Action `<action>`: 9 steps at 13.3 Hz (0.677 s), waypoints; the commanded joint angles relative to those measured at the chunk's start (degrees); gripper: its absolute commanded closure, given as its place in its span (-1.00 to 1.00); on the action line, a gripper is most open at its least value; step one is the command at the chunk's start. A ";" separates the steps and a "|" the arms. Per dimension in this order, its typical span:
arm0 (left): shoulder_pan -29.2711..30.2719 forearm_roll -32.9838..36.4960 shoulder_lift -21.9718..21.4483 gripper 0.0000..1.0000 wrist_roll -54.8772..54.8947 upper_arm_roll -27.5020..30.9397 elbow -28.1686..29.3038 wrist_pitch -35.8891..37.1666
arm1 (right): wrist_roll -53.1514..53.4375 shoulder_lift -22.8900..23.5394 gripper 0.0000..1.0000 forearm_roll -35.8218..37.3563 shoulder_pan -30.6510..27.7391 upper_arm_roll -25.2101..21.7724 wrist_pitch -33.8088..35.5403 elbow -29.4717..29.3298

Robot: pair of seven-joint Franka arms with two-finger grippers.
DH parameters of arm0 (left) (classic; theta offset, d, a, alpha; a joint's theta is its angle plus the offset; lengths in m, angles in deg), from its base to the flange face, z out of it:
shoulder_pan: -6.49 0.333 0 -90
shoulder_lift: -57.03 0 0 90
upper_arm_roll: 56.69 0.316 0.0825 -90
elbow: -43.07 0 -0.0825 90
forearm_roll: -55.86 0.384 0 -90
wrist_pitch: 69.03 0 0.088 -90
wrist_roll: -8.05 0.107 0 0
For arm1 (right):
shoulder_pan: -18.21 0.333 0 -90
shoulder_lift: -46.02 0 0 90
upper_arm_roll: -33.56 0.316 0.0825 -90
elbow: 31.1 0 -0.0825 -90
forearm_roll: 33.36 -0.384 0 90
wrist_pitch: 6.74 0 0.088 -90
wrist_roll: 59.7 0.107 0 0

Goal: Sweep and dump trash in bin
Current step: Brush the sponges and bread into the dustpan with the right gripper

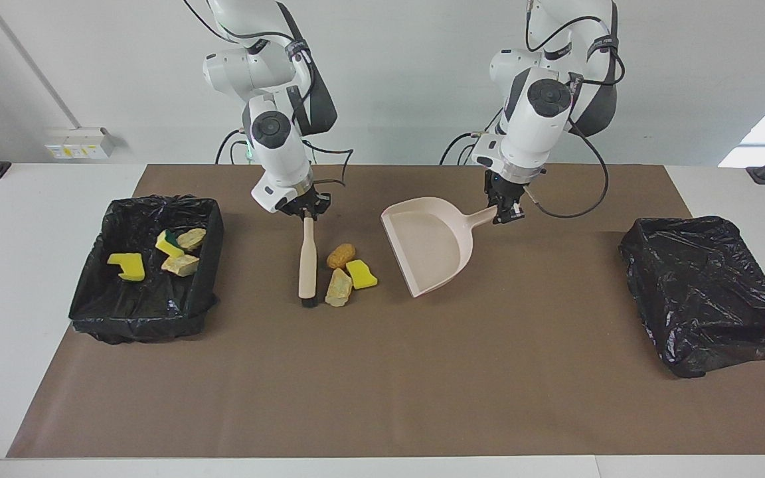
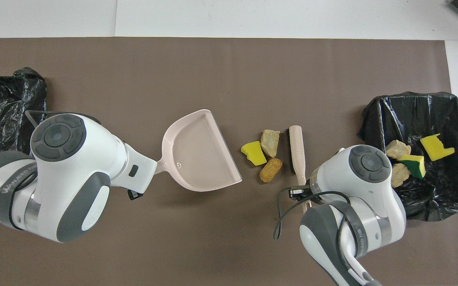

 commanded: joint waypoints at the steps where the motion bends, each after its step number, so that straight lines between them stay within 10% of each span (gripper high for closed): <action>1: -1.90 -0.44 -3.90 1.00 1.37 0.63 6.92 -5.42 | 0.15 -0.63 1.00 0.48 0.19 0.36 -1.57 1.30; 9: -3.74 4.99 -2.76 1.00 -3.45 0.54 12.20 -13.68 | 1.30 4.11 1.00 0.04 3.79 0.45 -5.96 -0.63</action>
